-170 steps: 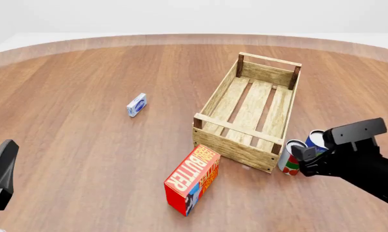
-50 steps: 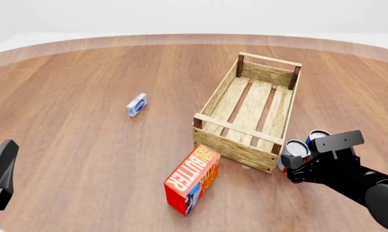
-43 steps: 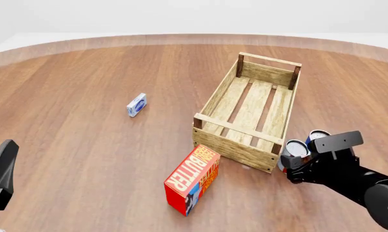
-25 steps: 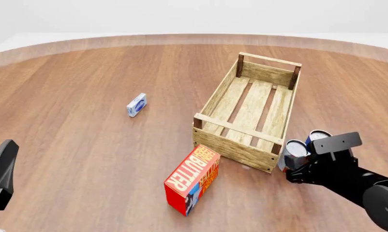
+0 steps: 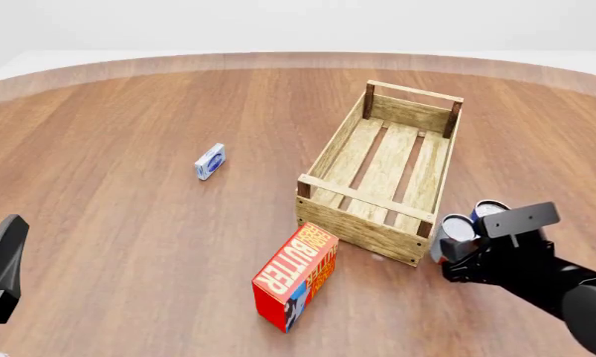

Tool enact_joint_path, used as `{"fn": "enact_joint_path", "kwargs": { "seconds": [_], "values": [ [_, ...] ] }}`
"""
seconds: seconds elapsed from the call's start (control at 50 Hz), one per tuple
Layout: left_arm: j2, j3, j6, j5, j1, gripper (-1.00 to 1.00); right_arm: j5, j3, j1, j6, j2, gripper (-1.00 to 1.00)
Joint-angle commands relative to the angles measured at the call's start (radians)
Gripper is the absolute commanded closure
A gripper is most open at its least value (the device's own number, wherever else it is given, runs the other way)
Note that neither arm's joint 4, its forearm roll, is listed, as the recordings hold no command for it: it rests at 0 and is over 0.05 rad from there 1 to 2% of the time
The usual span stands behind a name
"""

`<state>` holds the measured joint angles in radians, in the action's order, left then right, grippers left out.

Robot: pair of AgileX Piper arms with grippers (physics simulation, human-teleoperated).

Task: Pick up the tomato sauce, and put it in the wooden tray.

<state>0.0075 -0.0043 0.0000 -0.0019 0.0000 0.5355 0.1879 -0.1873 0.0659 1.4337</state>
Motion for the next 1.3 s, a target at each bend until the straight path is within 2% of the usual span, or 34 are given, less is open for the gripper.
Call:
{"fn": "enact_joint_path", "kwargs": {
  "seconds": [0.02, 0.46, 0.82, 1.3],
  "values": [
    [0.0, 0.0, 0.0, 0.0, 0.0, -1.0, -0.045, 0.003, 0.02, 0.006, -0.058, 1.0],
    [0.0, 0.0, 0.0, 0.0, 0.0, -1.0, -0.177, 0.016, 0.032, 0.021, -0.202, 1.0],
    [0.0, 0.0, 0.0, 0.0, 0.0, -1.0, -0.338, 0.04, 0.048, 0.015, -0.378, 1.0],
    [0.0, 0.0, 0.0, 0.0, 0.0, -1.0, -0.496, 0.082, 0.048, 0.018, -0.53, 1.0]
  ]
}}
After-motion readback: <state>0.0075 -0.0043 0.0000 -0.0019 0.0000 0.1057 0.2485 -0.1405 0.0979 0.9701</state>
